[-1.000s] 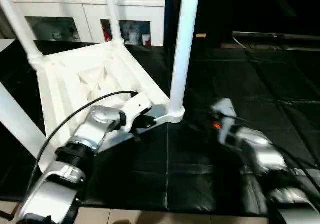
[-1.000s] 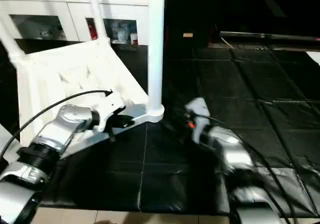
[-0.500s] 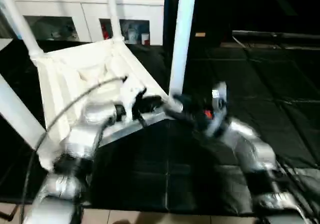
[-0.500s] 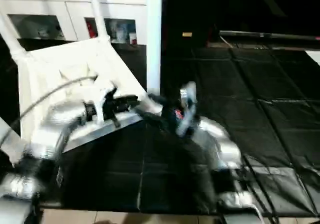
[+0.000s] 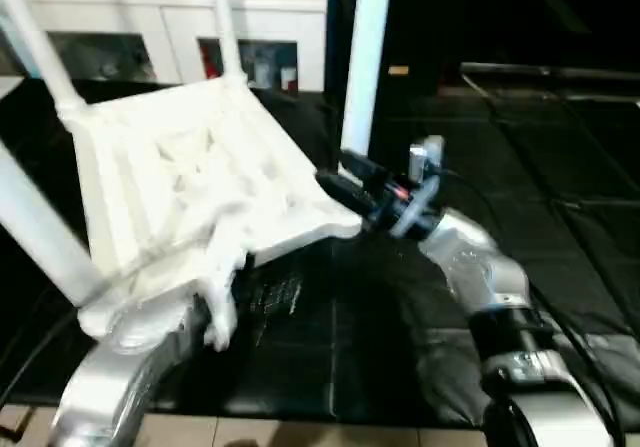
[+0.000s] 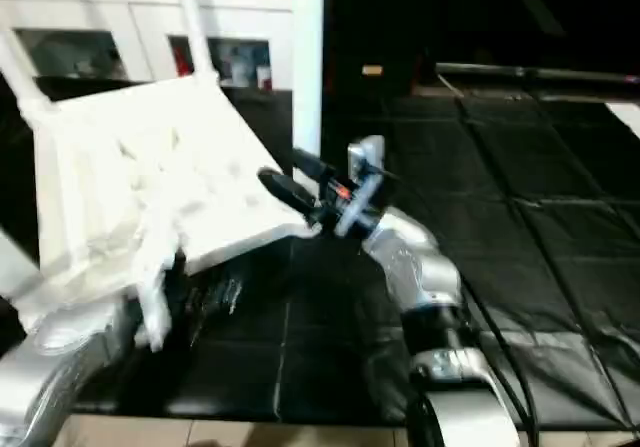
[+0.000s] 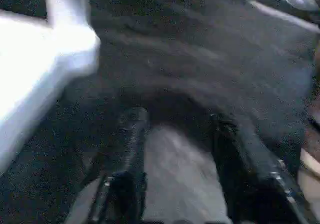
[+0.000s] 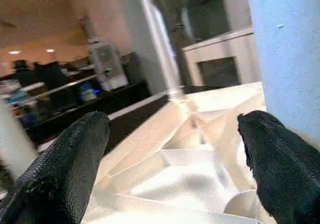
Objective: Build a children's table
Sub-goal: Rotate table base
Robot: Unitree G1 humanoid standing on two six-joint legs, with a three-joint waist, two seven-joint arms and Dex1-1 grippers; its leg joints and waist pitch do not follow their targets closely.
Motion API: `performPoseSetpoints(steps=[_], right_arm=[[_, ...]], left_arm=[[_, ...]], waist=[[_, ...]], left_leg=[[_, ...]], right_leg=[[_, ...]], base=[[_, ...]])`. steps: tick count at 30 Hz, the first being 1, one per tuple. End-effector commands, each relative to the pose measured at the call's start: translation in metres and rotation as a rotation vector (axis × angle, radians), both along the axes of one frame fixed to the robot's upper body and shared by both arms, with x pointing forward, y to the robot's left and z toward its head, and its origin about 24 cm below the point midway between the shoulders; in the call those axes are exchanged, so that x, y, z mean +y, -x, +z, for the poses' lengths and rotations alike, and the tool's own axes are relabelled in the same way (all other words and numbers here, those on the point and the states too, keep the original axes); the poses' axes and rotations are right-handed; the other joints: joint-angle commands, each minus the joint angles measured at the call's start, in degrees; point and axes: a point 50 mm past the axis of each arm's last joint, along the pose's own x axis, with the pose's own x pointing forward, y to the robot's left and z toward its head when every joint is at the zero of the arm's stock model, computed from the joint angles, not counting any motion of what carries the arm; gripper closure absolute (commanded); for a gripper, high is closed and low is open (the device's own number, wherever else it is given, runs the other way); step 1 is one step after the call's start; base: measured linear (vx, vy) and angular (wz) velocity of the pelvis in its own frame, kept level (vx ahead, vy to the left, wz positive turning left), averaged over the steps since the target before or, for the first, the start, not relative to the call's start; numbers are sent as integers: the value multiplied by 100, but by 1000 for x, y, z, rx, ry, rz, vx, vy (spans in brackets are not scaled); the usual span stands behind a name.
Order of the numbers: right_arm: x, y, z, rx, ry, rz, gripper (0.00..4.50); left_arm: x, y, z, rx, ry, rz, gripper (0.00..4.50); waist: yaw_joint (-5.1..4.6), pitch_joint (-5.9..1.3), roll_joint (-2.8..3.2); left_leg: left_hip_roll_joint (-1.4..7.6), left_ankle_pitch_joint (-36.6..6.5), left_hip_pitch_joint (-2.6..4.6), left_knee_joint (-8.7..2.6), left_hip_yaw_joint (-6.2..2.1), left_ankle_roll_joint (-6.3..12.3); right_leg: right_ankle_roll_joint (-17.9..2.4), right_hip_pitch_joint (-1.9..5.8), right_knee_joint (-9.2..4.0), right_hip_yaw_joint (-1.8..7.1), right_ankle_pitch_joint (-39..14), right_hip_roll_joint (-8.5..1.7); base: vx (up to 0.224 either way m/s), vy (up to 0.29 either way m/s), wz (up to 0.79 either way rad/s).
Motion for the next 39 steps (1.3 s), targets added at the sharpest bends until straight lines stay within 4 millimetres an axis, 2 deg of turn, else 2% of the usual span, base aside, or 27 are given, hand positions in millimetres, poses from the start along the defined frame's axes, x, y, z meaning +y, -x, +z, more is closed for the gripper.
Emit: performPoseSetpoints(steps=[1,2,3,4,5,7,8,10,12,13,15,16,17,18,19,21,22,23,24,26,27,29,31,32,34,35,39], right_arm=[[-10,-12,-3,37,30,-139,0],[-13,-17,-4,56,52,-197,0],[-13,-18,-4,59,57,-207,0],[-15,-21,-5,70,73,-243,0],[-16,-23,-5,73,79,-262,0],[-22,-28,-8,91,108,-357,0],[-24,-29,-10,100,111,-379,0],[-26,-28,-12,106,121,-386,0],[-27,-25,-16,97,142,-351,0],[-27,-23,-18,93,147,-328,0],[-28,-17,-22,76,164,-266,0],[-29,-14,-24,72,172,-235,0],[-29,-13,-25,69,177,-218,0],[-30,-5,-30,57,206,-150,0],[-30,-4,-31,55,214,-132,0],[-29,2,-36,52,239,-71,0],[-29,3,-37,52,244,-64,0],[-29,5,-40,53,269,-39,0],[-26,13,-53,64,362,16,0],[-25,15,-61,74,420,9,0],[-24,15,-63,79,432,1,0],[-20,14,-69,96,470,-43,0],[-16,13,-71,99,493,-62,0],[-11,13,-72,100,505,-74,0],[-8,12,-73,101,514,-82,0],[-4,12,-75,101,541,-94,0],[4,10,-82,129,583,-149,0]], left_arm=[[14,10,8,16,-15,1,218],[22,16,8,38,-33,5,194],[23,17,8,42,-36,6,191],[28,20,8,54,-46,7,191],[33,24,9,69,-57,11,190],[59,43,8,149,-117,37,167],[66,51,9,180,-132,36,147],[80,64,10,239,-157,47,146],[98,72,18,265,-186,97,123],[105,73,22,268,-195,118,110],[124,77,33,272,-219,171,100],[133,78,37,272,-233,194,100],[138,78,41,273,-242,208,77],[152,74,50,228,-272,260,66],[156,73,53,214,-279,272,61],[165,65,61,154,-294,317,50],[166,64,62,147,-295,322,35],[169,60,65,118,-296,342,24],[170,49,75,45,-272,355,17],[165,42,80,14,-231,331,12],[163,40,81,10,-218,320,2],[150,33,81,10,-163,250,2],[140,25,79,6,-131,203,2],[131,18,76,5,-114,165,2],[125,14,73,5,-108,145,2],[117,7,69,-6,-99,132,2],[99,-11,63,-32,-72,124,2]], waist=[[-27,-287,16],[-62,-261,19],[-61,-257,14],[-65,-243,38],[-69,-218,41],[-101,-208,39],[-122,-192,43],[-136,-177,25],[-155,-172,-12],[-147,-173,-2],[-146,-165,-27],[-143,-159,-34],[-138,-161,-35],[-138,-166,-26],[-112,-178,-15],[-103,-189,25],[-76,-202,8],[-81,-203,11],[-51,-235,106],[-33,-238,76],[-33,-251,81],[-33,-261,92],[-31,-267,91],[-33,-269,121],[-15,-270,111],[-11,-276,121],[11,-276,125]], left_leg=[[185,-1875,73,-440,-76,29],[165,-2012,87,-437,-84,10],[168,-2063,99,-437,-84,-6],[153,-2222,159,-425,-78,-28],[152,-2339,156,-438,-94,-63],[161,-2507,124,-464,-124,-94],[150,-2604,132,-465,-125,-95],[144,-2667,142,-467,-125,-91],[150,-2722,128,-478,-128,-79],[151,-2735,151,-470,-124,-83],[146,-2570,103,-482,-124,-11],[150,-2572,112,-484,-131,-4],[157,-2551,119,-488,-131,8],[162,-2542,113,-495,-137,6],[151,-2526,129,-489,-122,37],[173,-2455,108,-506,-133,24],[191,-2376,132,-494,-107,20],[200,-2315,81,-515,-126,19],[197,-2320,110,-500,-124,-6],[185,-2202,131,-476,-80,-32],[196,-2103,95,-480,-94,-62],[199,-2070,104,-473,-85,-116],[196,-2059,105,-470,-85,-145],[187,-2035,103,-454,-77,-161],[191,-2084,129,-448,-73,-166],[192,-2075,116,-450,-82,-180],[183,-2237,148,-431,-88,-253]], right_leg=[[-556,212,-565,352,-2923,-452],[-542,192,-575,344,-3085,-437],[-517,182,-592,341,-3181,-448],[-441,141,-632,335,-3334,-422],[-415,133,-633,334,-3377,-424],[-379,150,-617,326,-3403,-428],[-339,133,-631,328,-3453,-415],[-321,118,-635,337,-3482,-405],[-303,127,-636,341,-3491,-397],[-316,113,-633,349,-3477,-401],[-367,151,-634,371,-3362,-410],[-387,148,-631,368,-3358,-407],[-413,148,-618,381,-3291,-404],[-443,154,-604,381,-3244,-401],[-434,152,-614,382,-3144,-377],[-564,181,-562,393,-2912,-385],[-635,165,-547,413,-2715,-390],[-724,215,-496,401,-2577,-388],[-749,209,-478,399,-2487,-383],[-919,191,-463,410,-2164,-374],[-1024,238,-416,413,-1999,-399],[-1108,234,-393,413,-1888,-391],[-1124,246,-386,418,-1879,-398],[-1138,244,-378,424,-1788,-395],[-1118,237,-390,428,-1868,-407],[-1111,254,-382,426,-1887,-410],[-1033,234,-408,433,-2097,-421]], base=[[0,0,0],[0,0,0],[0,0,0],[0,0,0],[0,0,0],[0,0,0],[0,0,0],[0,0,0],[0,0,0],[0,0,0],[0,0,0],[0,0,0],[0,0,0],[0,0,0],[0,0,0],[0,0,0],[0,0,0],[0,0,0],[0,0,0],[0,0,0],[0,0,0],[0,0,0],[0,0,0],[0,0,0],[0,0,0],[0,0,0],[0,0,0]])
